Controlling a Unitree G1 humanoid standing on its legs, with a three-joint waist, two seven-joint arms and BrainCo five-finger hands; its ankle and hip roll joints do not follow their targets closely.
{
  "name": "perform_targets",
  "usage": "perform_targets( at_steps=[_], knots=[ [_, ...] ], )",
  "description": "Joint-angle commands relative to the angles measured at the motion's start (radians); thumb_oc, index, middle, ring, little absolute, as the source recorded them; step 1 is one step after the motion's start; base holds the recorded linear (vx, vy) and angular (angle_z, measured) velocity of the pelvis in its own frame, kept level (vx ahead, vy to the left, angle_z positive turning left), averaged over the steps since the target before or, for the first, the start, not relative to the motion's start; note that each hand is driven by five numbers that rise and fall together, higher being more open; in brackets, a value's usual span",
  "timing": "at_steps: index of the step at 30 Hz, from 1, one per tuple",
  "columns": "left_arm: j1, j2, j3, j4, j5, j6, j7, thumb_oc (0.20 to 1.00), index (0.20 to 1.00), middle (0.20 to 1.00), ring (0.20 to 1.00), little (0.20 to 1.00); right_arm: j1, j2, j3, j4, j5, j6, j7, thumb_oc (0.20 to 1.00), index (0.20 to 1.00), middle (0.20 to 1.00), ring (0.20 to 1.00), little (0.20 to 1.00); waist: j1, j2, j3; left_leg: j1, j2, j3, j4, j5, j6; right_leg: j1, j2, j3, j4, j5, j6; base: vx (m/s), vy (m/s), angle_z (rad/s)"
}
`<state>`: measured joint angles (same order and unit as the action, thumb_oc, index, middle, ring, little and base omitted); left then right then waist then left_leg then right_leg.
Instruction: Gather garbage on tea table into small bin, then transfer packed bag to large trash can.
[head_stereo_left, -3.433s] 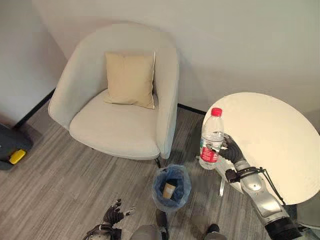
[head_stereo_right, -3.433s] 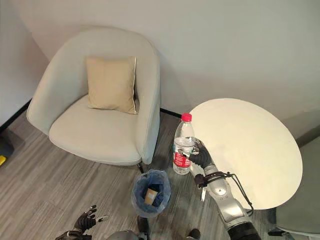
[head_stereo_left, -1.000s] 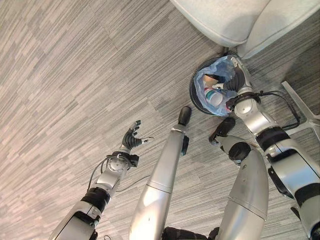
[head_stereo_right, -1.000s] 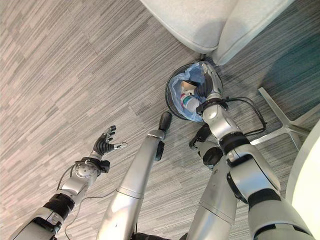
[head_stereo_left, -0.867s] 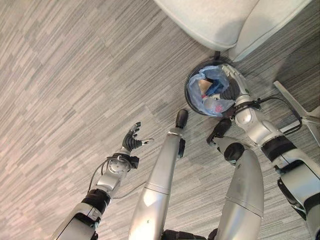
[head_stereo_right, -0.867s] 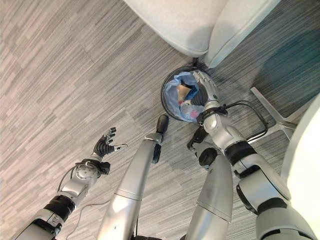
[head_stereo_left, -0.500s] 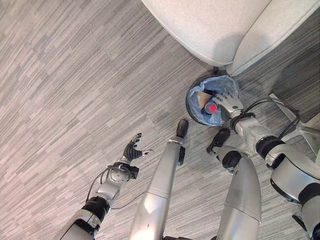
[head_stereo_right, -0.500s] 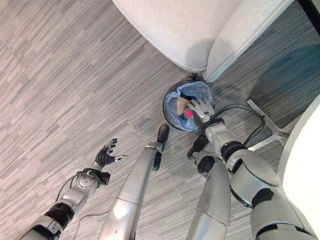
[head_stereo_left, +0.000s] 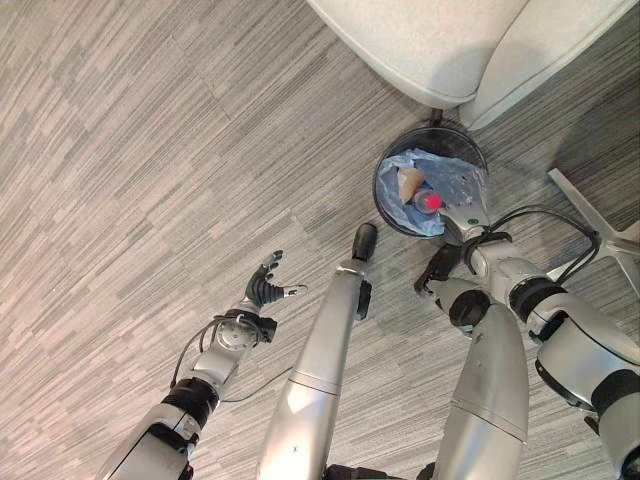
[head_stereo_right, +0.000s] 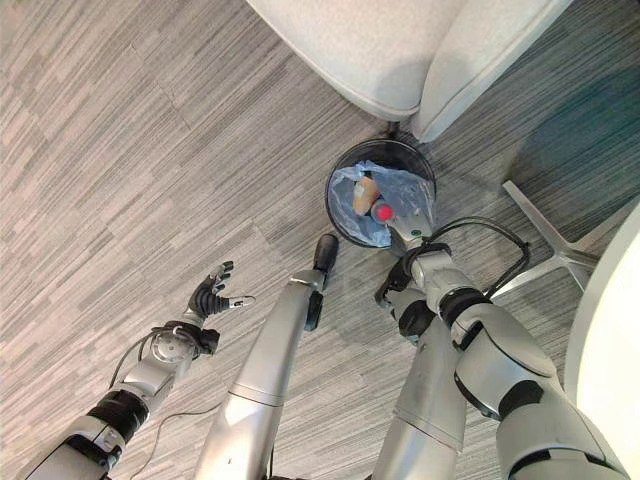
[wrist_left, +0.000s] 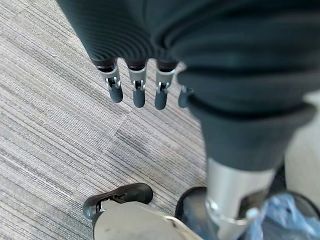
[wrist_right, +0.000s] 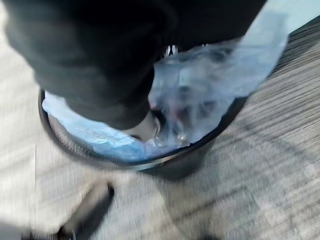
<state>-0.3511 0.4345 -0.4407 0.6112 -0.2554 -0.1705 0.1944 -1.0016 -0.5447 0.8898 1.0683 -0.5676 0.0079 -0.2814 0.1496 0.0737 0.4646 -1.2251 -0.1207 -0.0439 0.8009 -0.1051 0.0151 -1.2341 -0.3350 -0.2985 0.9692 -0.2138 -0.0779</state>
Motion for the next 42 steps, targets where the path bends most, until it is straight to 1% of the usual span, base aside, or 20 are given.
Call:
perform_targets(
  at_steps=[1, 4, 5, 6, 10, 14, 16, 17, 18, 19, 20, 22, 23, 26, 31, 36, 37, 39, 41, 42],
  knots=[
    [0.043, 0.011, 0.007, -0.005, 0.021, -0.015, -0.002, 1.0, 1.0, 1.0, 1.0, 1.0, 0.007, -0.05, -0.023, -0.08, 0.051, -0.011, -0.03, 0.2, 0.2, 0.2, 0.2, 0.2, 0.001, 0.006, -0.008, 0.071, 0.025, -0.015, -0.16, 0.036, -0.057, 0.104, 0.032, 0.107, -0.081, -0.086, 0.111, -0.04, -0.028, -0.03],
    [0.048, 0.006, 0.024, 0.011, 0.031, -0.005, -0.008, 1.0, 1.0, 1.0, 1.0, 1.0, 0.037, -0.063, -0.096, -0.205, 0.118, -0.025, -0.044, 0.2, 0.2, 0.2, 0.2, 0.2, -0.009, -0.003, -0.016, 0.144, 0.041, -0.016, -0.22, 0.049, -0.061, 0.169, 0.046, 0.091, -0.138, -0.067, 0.12, -0.06, -0.032, -0.09],
    [0.061, 0.006, 0.044, 0.012, 0.048, 0.0, -0.014, 1.0, 1.0, 1.0, 1.0, 1.0, 0.1, -0.06, -0.171, -0.331, 0.167, -0.045, -0.051, 0.2, 0.2, 0.2, 0.2, 0.2, -0.02, -0.013, -0.029, 0.226, 0.047, -0.015, -0.276, 0.054, -0.059, 0.247, 0.06, 0.075, -0.195, -0.05, 0.129, -0.03, -0.025, -0.04],
    [0.061, 0.006, 0.044, 0.012, 0.048, 0.0, -0.014, 1.0, 1.0, 1.0, 1.0, 1.0, 0.1, -0.06, -0.171, -0.331, 0.167, -0.045, -0.05, 0.2, 0.2, 0.2, 0.2, 0.2, -0.02, -0.012, -0.028, 0.228, 0.048, -0.015, -0.276, 0.054, -0.059, 0.249, 0.06, 0.074, -0.196, -0.049, 0.129, -0.02, -0.039, -0.1],
    [0.101, 0.008, 0.082, 0.017, 0.061, 0.008, -0.025, 1.0, 1.0, 1.0, 1.0, 1.0, 0.22, -0.058, -0.279, -0.535, 0.234, -0.081, -0.033, 0.2, 0.2, 0.2, 0.2, 0.2, -0.04, -0.032, -0.046, 0.37, 0.057, -0.019, -0.355, 0.056, -0.06, 0.396, 0.078, 0.057, -0.293, -0.022, 0.139, 0.02, -0.007, -0.06],
    [0.15, 0.006, 0.119, 0.013, 0.068, 0.016, -0.038, 1.0, 1.0, 1.0, 1.0, 1.0, 0.364, -0.016, -0.392, -0.701, 0.342, -0.122, 0.0, 0.2, 0.2, 0.2, 0.2, 0.2, -0.067, -0.056, -0.066, 0.521, 0.067, -0.01, -0.428, 0.056, -0.059, 0.555, 0.097, 0.042, -0.409, 0.017, 0.151, 0.06, -0.002, -0.09],
    [0.167, 0.007, 0.127, 0.007, 0.068, 0.017, -0.04, 1.0, 1.0, 1.0, 1.0, 1.0, 0.411, -0.007, -0.429, -0.753, 0.374, -0.129, 0.013, 0.2, 0.2, 0.2, 0.2, 0.2, -0.071, -0.062, -0.069, 0.574, 0.072, -0.01, -0.462, 0.06, -0.062, 0.608, 0.105, 0.034, -0.444, 0.023, 0.153, 0.07, -0.014, -0.19],
    [0.197, 0.005, 0.146, -0.001, 0.073, 0.021, -0.052, 1.0, 1.0, 1.0, 1.0, 1.0, 0.487, 0.024, -0.475, -0.814, 0.429, -0.146, 0.043, 0.2, 0.2, 0.2, 0.2, 0.2, -0.082, -0.072, -0.084, 0.655, 0.077, -0.006, -0.506, 0.063, -0.063, 0.692, 0.118, 0.03, -0.507, 0.039, 0.157, 0.15, 0.006, -0.17],
    [0.242, -0.002, 0.17, -0.015, 0.078, 0.026, -0.069, 1.0, 1.0, 1.0, 1.0, 1.0, 0.59, 0.068, -0.539, -0.886, 0.511, -0.166, 0.085, 0.2, 0.2, 0.2, 0.2, 0.2, -0.098, -0.083, -0.118, 0.756, 0.083, 0.004, -0.58, 0.096, -0.06, 0.794, 0.132, 0.011, -0.602, 0.088, 0.16, 0.18, 0.022, -0.18],
    [0.259, -0.006, 0.177, -0.015, 0.083, 0.028, -0.074, 1.0, 1.0, 1.0, 1.0, 1.0, 0.618, 0.08, -0.554, -0.905, 0.534, -0.172, 0.102, 0.2, 0.2, 0.2, 0.2, 0.2, -0.102, -0.089, -0.127, 0.801, 0.084, 0.006, -0.608, 0.098, -0.059, 0.838, 0.139, 0.011, -0.633, 0.097, 0.165, 0.18, 0.038, -0.2],
    [0.284, -0.013, 0.192, -0.019, 0.085, 0.03, -0.081, 1.0, 1.0, 1.0, 1.0, 1.0, 0.666, 0.097, -0.573, -0.941, 0.571, -0.18, 0.125, 0.2, 0.2, 0.2, 0.2, 0.2, -0.111, -0.098, -0.155, 0.861, 0.093, 0.019, -0.64, 0.097, -0.059, 0.898, 0.149, 0.016, -0.682, 0.111, 0.173, 0.16, 0.018, -0.22],
    [0.299, -0.012, 0.2, -0.027, 0.089, 0.031, -0.083, 1.0, 1.0, 1.0, 1.0, 1.0, 0.687, 0.103, -0.584, -0.963, 0.589, -0.182, 0.141, 0.2, 0.2, 0.2, 0.2, 0.2, -0.113, -0.102, -0.167, 0.893, 0.099, 0.025, -0.659, 0.096, -0.057, 0.93, 0.154, 0.019, -0.706, 0.118, 0.177, 0.12, 0.029, -0.19],
    [0.326, -0.016, 0.217, -0.036, 0.095, 0.034, -0.093, 1.0, 1.0, 1.0, 1.0, 1.0, 0.722, 0.11, -0.599, -0.995, 0.606, -0.184, 0.167, 0.2, 0.2, 0.2, 0.2, 0.2, -0.12, -0.106, -0.2, 0.95, 0.105, 0.037, -0.687, 0.094, -0.056, 0.984, 0.164, 0.028, -0.75, 0.128, 0.184, 0.13, 0.054, -0.27],
    [0.372, -0.028, 0.236, -0.037, 0.106, 0.038, -0.107, 1.0, 1.0, 1.0, 1.0, 1.0, 0.761, 0.115, -0.605, -1.043, 0.623, -0.187, 0.212, 0.2, 0.2, 0.2, 0.2, 0.2, -0.13, -0.115, -0.256, 1.049, 0.105, 0.065, -0.742, 0.082, -0.045, 1.071, 0.178, 0.043, -0.823, 0.152, 0.203, 0.14, 0.097, -0.26],
    [0.408, -0.039, 0.244, -0.038, 0.125, 0.038, -0.118, 1.0, 1.0, 1.0, 1.0, 1.0, 0.772, 0.122, -0.593, -1.08, 0.626, -0.191, 0.241, 0.2, 0.2, 0.2, 0.2, 0.2, -0.122, -0.123, -0.282, 1.142, 0.103, 0.105, -0.783, 0.067, -0.032, 1.124, 0.182, 0.077, -0.847, 0.172, 0.226, 0.06, 0.09, -0.29],
    [0.427, -0.035, 0.249, -0.073, 0.132, 0.034, -0.128, 1.0, 1.0, 1.0, 1.0, 1.0, 0.745, 0.148, -0.563, -1.1, 0.643, -0.194, 0.27, 0.2, 0.2, 0.2, 0.2, 0.2, -0.098, -0.124, -0.28, 1.184, 0.108, 0.13, -0.802, 0.067, -0.013, 1.11, 0.182, 0.122, -0.797, 0.177, 0.243, -0.09, 0.051, -0.45],
    [0.405, -0.022, 0.246, -0.1, 0.131, 0.029, -0.126, 1.0, 1.0, 1.0, 1.0, 1.0, 0.729, 0.144, -0.563, -1.122, 0.637, -0.205, 0.272, 0.2, 0.2, 0.2, 0.2, 0.2, -0.099, -0.11, -0.268, 1.154, 0.123, 0.114, -0.795, 0.098, -0.007, 1.093, 0.225, 0.187, -0.671, 0.128, 0.235, -0.34, -0.012, -0.16],
    [0.394, -0.014, 0.246, -0.126, 0.13, 0.026, -0.12, 1.0, 1.0, 1.0, 1.0, 1.0, 0.723, 0.133, -0.577, -1.143, 0.623, -0.214, 0.26, 0.2, 0.2, 0.2, 0.2, 0.2, -0.097, -0.11, -0.271, 1.128, 0.121, 0.099, -0.786, 0.12, -0.007, 1.104, 0.258, 0.234, -0.588, 0.091, 0.224, -0.29, -0.064, 0.36],
    [0.396, -0.01, 0.249, -0.15, 0.128, 0.02, -0.115, 1.0, 1.0, 1.0, 1.0, 1.0, 0.724, 0.128, -0.588, -1.152, 0.611, -0.215, 0.252, 0.2, 0.2, 0.2, 0.2, 0.2, -0.084, -0.112, -0.286, 1.095, 0.121, 0.082, -0.781, 0.135, -0.013, 1.129, 0.289, 0.269, -0.596, 0.067, 0.208, -0.17, -0.131, 0.46],
    [0.393, -0.009, 0.246, -0.157, 0.123, 0.018, -0.114, 1.0, 1.0, 1.0, 1.0, 1.0, 0.72, 0.126, -0.589, -1.149, 0.612, -0.212, 0.249, 0.2, 0.2, 0.2, 0.2, 0.2, -0.071, -0.126, -0.293, 1.072, 0.113, 0.075, -0.775, 0.147, -0.018, 1.168, 0.295, 0.281, -0.656, 0.044, 0.19, -0.1, -0.124, 0.37]
  ],
)
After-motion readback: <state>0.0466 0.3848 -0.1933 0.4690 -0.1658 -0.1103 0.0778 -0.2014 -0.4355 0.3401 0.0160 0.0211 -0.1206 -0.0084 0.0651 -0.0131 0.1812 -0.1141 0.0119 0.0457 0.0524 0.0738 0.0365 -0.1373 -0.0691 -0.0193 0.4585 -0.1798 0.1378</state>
